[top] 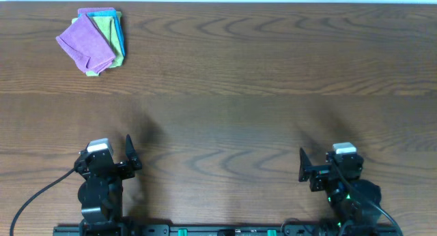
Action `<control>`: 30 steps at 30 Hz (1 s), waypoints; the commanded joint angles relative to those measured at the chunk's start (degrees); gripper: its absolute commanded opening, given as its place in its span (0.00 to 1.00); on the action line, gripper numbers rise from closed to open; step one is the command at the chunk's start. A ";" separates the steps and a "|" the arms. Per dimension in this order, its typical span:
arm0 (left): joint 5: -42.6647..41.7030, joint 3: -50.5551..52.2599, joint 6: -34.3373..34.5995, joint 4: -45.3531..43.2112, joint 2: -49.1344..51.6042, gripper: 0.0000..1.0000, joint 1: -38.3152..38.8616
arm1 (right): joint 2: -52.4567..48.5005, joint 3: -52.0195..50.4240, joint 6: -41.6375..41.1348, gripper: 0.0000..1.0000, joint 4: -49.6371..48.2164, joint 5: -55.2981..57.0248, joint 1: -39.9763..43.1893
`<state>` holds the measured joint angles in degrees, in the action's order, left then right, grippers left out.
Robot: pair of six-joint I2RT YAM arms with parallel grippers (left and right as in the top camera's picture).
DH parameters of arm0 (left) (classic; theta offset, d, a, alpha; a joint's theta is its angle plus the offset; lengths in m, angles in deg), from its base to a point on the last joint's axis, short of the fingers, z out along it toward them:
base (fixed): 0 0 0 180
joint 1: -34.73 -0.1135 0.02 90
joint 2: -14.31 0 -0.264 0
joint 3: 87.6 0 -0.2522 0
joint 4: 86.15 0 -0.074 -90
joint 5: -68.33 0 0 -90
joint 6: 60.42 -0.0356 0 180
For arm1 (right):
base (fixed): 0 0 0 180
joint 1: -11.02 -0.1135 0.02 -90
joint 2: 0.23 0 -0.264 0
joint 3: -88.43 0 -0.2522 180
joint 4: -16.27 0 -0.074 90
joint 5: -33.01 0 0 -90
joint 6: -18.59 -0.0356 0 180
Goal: Fold the cloth
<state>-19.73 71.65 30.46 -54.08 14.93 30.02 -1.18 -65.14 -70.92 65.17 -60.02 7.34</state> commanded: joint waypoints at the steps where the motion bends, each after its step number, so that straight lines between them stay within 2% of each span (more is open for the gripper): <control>1: 0.81 1.33 -0.24 0.35 -0.37 0.95 0.24 | 0.66 -0.26 -0.90 0.99 2.32 -0.48 -0.48; 12: 0.81 1.33 -0.24 0.37 -0.37 0.95 0.24 | 0.66 -0.28 -0.90 0.99 15.08 -0.48 -0.48; 30: 0.81 1.33 -0.22 0.37 -0.37 0.95 0.24 | 0.63 -0.37 -0.87 0.99 15.63 -0.44 -0.48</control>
<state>-19.73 71.65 30.46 -54.08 14.93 30.02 -1.07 -65.25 -70.99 79.60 -60.04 7.30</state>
